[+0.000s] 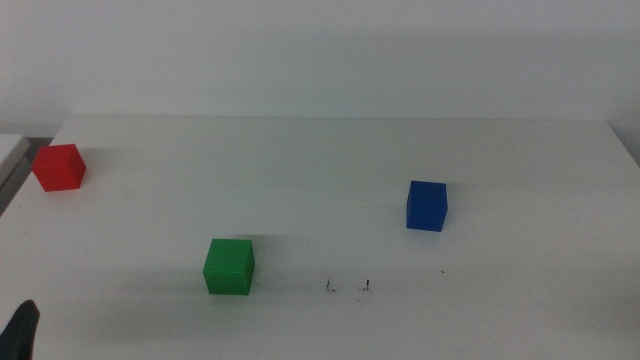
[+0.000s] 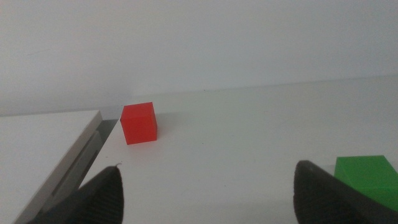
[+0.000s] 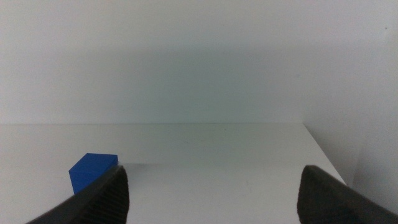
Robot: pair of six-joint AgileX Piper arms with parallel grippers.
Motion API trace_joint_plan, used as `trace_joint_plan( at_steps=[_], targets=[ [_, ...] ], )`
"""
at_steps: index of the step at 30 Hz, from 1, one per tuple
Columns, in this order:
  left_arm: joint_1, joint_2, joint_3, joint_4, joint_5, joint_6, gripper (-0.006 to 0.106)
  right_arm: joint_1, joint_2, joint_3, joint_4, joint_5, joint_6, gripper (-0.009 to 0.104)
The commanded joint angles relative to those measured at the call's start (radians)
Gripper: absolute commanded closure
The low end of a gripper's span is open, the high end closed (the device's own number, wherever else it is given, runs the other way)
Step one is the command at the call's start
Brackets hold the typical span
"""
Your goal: Stack red cubes first, then green, then blue cubes in a specific spot.
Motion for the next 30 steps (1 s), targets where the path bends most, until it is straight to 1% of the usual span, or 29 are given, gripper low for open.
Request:
trace_joint_plan(
  at_steps=[1,3,5,7,9,12,15,17,18,19,20,25,30],
  targets=[
    [0.002,-0.003,0.0,-0.006,-0.013,-0.015,0.007,-0.003,-0.005,0.004,0.0,-0.009,-0.003,0.002],
    [0.032,0.048,-0.035,-0.052,0.016,-0.026,0.007,-0.003,-0.005,0.004,0.0,-0.009,-0.003,0.002],
    [0.069,0.185,-0.13,-0.097,0.079,-0.056,0.007,-0.003,-0.005,0.004,0.0,-0.009,-0.003,0.002],
    [0.112,0.35,-0.284,-0.124,0.198,-0.063,0.007,-0.003,-0.005,0.004,0.0,-0.009,-0.003,0.002],
    [0.149,0.54,-0.454,-0.148,0.385,-0.063,0.007,-0.003,-0.005,0.004,0.0,-0.009,-0.003,0.002],
    [0.163,0.776,-0.66,-0.151,0.608,-0.063,0.007,-0.003,-0.005,0.004,0.0,-0.009,-0.003,0.002],
    [0.163,0.991,-0.817,-0.154,0.702,-0.063,0.007,-0.003,-0.005,0.004,0.0,-0.009,-0.003,0.002],
    [0.163,1.107,-0.904,-0.148,0.732,-0.063,0.007,-0.003,-0.005,0.004,0.0,-0.009,-0.003,0.002],
    [0.163,1.167,-0.935,-0.146,0.708,-0.056,0.007,-0.003,-0.005,0.004,0.0,-0.009,-0.003,0.002],
    [0.163,1.213,-0.961,-0.164,0.69,-0.056,0.007,-0.003,-0.005,0.004,0.0,-0.009,-0.003,0.002],
    [0.163,1.268,-0.997,-0.164,0.683,-0.041,0.007,-0.003,-0.005,0.004,0.0,-0.009,-0.003,0.002],
    [0.202,1.536,-1.225,-0.12,0.736,-0.049,0.007,-0.003,-0.005,0.004,0.0,-0.009,-0.003,0.002],
    [0.249,1.791,-1.531,-0.095,0.835,0.056,0.007,-0.003,-0.005,0.004,0.0,-0.009,-0.003,0.002]
  ],
)
